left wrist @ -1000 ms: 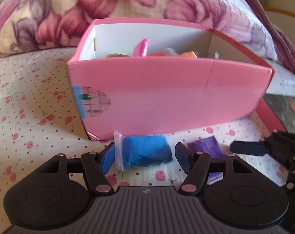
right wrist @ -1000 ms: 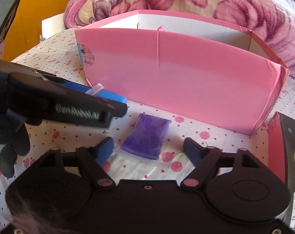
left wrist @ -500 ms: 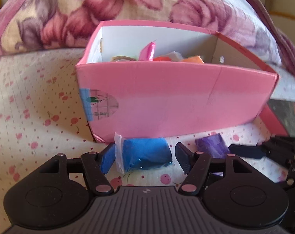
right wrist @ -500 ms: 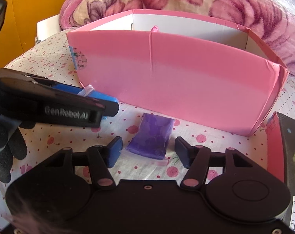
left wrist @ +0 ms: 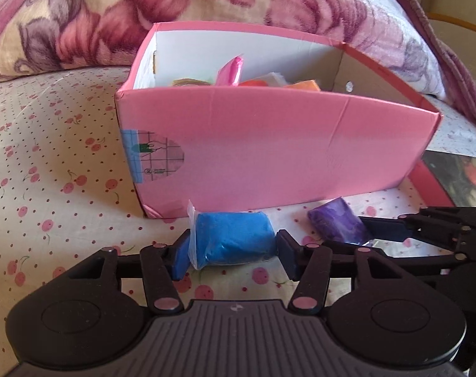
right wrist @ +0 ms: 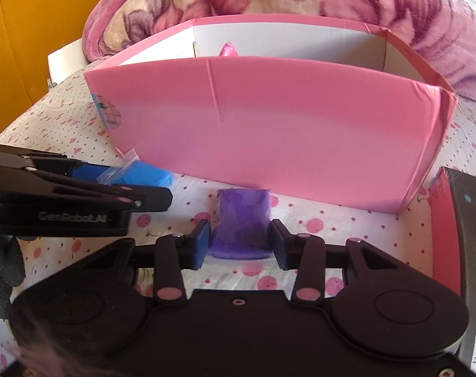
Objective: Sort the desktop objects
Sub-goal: 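Close left tool on blue packet while right tool closes on purple packet, then carry blue packet into pink box and open left tool while right tool carries purple packet, then lower purple packet into pink box and open right tool, then pull both open tools back from the box toward the dark photo book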
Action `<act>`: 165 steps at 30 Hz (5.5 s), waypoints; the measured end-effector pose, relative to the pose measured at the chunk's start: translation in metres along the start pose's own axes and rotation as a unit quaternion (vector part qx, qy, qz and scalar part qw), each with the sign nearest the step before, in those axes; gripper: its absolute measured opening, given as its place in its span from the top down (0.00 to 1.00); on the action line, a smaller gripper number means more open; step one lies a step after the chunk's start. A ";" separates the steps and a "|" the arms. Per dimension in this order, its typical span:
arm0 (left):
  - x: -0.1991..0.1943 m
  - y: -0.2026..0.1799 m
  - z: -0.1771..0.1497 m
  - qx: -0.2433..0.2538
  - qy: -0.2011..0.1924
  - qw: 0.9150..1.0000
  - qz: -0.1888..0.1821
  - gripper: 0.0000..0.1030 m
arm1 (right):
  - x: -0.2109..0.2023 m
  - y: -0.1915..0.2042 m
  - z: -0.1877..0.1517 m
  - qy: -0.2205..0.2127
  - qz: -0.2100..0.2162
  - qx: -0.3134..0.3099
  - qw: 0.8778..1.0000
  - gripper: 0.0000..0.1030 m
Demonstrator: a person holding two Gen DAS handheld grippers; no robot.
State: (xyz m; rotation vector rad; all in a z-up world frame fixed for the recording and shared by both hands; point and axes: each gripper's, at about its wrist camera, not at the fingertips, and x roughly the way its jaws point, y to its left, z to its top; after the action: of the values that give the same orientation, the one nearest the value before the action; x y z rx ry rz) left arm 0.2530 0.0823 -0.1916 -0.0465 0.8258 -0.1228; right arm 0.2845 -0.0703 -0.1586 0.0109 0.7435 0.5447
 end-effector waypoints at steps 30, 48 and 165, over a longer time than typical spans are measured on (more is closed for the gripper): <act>-0.091 -0.007 0.022 -0.005 -0.092 0.994 -0.060 0.48 | -0.117 -0.021 0.030 -0.052 0.021 0.034 0.998 0.61; -0.095 0.019 0.068 -0.052 -0.152 0.986 -0.034 0.48 | -0.130 -0.045 0.077 -0.105 0.019 0.040 0.994 0.61; -0.044 -0.024 0.089 0.036 -0.110 0.993 -0.029 0.33 | -0.135 -0.068 0.033 -0.017 -0.057 0.159 0.986 0.01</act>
State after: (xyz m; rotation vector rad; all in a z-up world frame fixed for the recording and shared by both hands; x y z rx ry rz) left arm 0.2868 0.0637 -0.0977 -0.0154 0.5999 -0.1979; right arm 0.2557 -0.1869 -0.0610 0.2715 0.7863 0.3118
